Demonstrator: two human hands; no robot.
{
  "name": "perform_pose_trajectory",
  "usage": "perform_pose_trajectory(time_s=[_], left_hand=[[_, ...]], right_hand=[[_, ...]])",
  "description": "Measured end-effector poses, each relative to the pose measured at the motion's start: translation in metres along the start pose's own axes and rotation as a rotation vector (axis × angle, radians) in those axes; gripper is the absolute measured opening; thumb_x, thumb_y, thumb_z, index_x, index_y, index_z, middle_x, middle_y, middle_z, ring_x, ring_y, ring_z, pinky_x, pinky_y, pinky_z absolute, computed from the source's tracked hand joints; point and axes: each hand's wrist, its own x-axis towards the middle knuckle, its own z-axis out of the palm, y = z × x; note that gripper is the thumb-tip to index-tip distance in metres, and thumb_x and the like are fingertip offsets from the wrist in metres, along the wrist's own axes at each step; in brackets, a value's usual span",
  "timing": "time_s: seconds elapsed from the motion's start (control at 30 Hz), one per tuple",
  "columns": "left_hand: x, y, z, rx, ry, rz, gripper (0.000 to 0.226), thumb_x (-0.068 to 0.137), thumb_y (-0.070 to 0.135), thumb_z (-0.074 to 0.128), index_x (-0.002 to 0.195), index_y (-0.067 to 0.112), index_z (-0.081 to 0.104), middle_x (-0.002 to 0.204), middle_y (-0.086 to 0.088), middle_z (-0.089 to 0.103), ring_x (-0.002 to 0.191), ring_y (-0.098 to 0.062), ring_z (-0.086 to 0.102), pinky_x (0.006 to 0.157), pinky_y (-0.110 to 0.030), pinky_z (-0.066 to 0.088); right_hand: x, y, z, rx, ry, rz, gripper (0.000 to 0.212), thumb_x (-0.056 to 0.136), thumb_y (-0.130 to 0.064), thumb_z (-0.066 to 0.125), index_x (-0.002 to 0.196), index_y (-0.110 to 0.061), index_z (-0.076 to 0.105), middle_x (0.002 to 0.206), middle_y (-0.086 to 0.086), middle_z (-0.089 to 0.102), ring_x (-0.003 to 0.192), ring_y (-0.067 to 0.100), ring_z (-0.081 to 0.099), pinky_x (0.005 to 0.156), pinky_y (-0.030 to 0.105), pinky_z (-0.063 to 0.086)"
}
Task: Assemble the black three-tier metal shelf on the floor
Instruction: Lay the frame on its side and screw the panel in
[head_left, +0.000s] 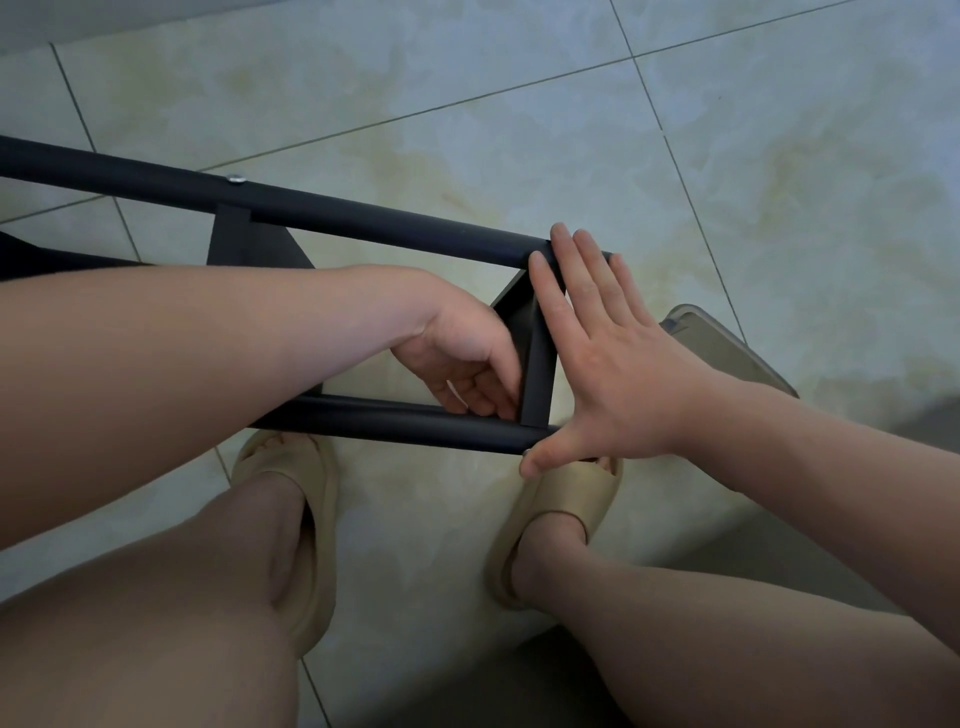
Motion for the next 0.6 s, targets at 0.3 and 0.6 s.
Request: perform_pose_trajectory(time_s=[0.3,0.6], left_hand=[[-0.0034,0.0063,0.0005,0.080,0.051,0.016,0.013,0.087,0.004,0.069,0.099,0.009,0.071,0.078,0.001,0.070,0.074,-0.013,0.059,0.081,-0.028,0.047],[-0.0033,0.0046,0.0032,0.070,0.058,0.009,0.007,0.091,0.007,0.066,0.092,0.012,0.071,0.079,0.002,0.072,0.076,-0.013,0.060,0.088,-0.032,0.047]], right_hand=[[0.0003,-0.0011,-0.0001,-0.018,0.006,-0.007,0.156,0.048,-0.106,0.033,0.154,-0.008,-0.029,0.160,0.018,-0.037,0.147,0.032,-0.037,0.120,0.043,-0.022],[0.0011,-0.0011,0.0015,-0.032,0.017,-0.007,0.157,0.047,-0.106,0.030,0.155,-0.006,-0.026,0.161,0.021,-0.033,0.148,0.033,-0.035,0.121,0.045,-0.020]])
